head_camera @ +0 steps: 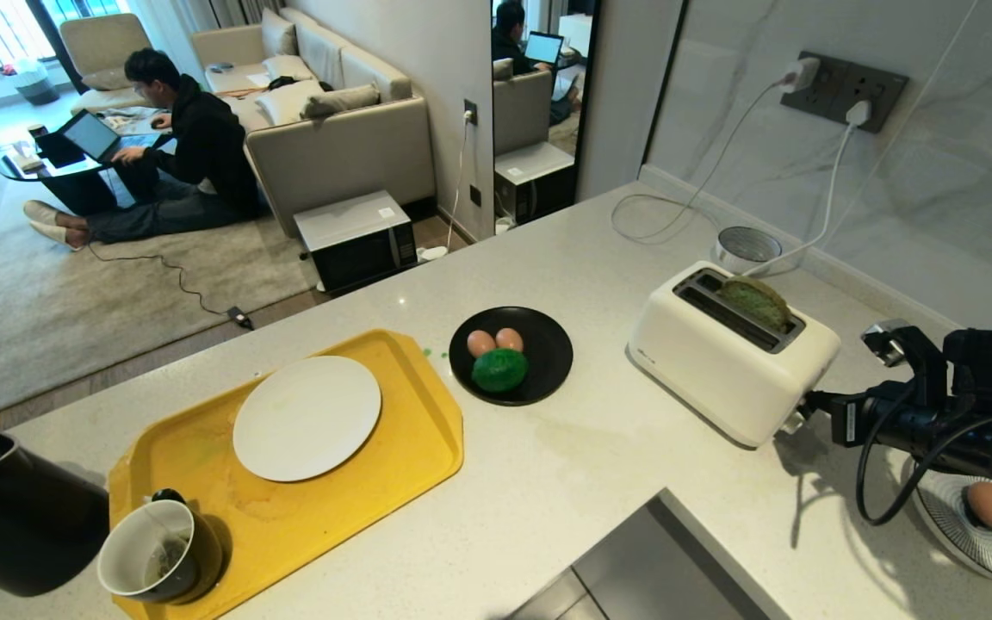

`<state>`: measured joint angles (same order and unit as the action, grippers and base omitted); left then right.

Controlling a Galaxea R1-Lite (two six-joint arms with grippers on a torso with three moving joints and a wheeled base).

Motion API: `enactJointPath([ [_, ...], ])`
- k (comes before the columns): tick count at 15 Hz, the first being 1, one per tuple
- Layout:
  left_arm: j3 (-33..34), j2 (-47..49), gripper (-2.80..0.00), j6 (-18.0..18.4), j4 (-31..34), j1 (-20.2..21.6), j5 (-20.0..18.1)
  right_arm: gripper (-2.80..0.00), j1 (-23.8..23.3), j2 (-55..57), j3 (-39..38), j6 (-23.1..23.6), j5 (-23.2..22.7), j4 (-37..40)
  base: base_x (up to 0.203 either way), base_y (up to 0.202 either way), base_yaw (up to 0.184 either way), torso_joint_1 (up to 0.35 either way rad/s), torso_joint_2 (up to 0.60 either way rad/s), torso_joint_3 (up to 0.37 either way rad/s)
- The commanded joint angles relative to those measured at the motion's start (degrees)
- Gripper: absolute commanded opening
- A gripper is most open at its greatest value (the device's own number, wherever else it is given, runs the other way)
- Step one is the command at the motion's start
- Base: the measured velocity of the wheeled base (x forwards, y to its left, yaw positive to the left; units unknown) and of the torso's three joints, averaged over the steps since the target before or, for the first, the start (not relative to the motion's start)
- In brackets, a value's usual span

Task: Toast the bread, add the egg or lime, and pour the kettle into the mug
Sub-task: Use a bread toaster, then put the baked bread on a plate

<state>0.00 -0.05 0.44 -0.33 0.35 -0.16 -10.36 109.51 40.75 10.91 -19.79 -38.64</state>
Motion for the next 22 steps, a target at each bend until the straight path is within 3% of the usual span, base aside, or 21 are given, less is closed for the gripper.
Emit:
enactJointPath([
  [1, 0.0, 0.0, -2.8, 0.0, -0.1, 0.1, 0.0, -2.8, 0.0, -0.2, -0.1, 0.0, -0.2, -0.2, 0.0, 0.0, 0.0, 0.0, 0.0, 0.0],
  [7, 0.0, 0.0, -2.8, 0.0, 0.0, 0.1, 0.0, -2.8, -0.1, -2.5, -0.6, -0.3, -0.2, -0.2, 0.0, 0.0, 0.0, 0.0, 0.0, 0.0],
  [15, 0.0, 0.0, -2.8, 0.0, 0.0, 0.0, 0.0, -2.8, -0.4, -15.6, -1.0, -2.1, -0.3, 0.6, 0.0, 0.0, 0.0, 0.0, 0.0, 0.0],
  [18, 0.0, 0.0, -2.8, 0.0, 0.0, 0.0, 0.0, -2.8, -1.2, -21.7, -0.8, -3.1, -0.6, 3.9, 0.0, 0.0, 0.0, 0.0, 0.0, 0.0],
  [22, 0.0, 0.0, -2.8, 0.0, 0.0, 0.0, 0.0, -2.8, -2.2, -31.6, 0.5, -7.8, -0.9, 10.1, 0.0, 0.0, 0.0, 0.0, 0.0, 0.0],
])
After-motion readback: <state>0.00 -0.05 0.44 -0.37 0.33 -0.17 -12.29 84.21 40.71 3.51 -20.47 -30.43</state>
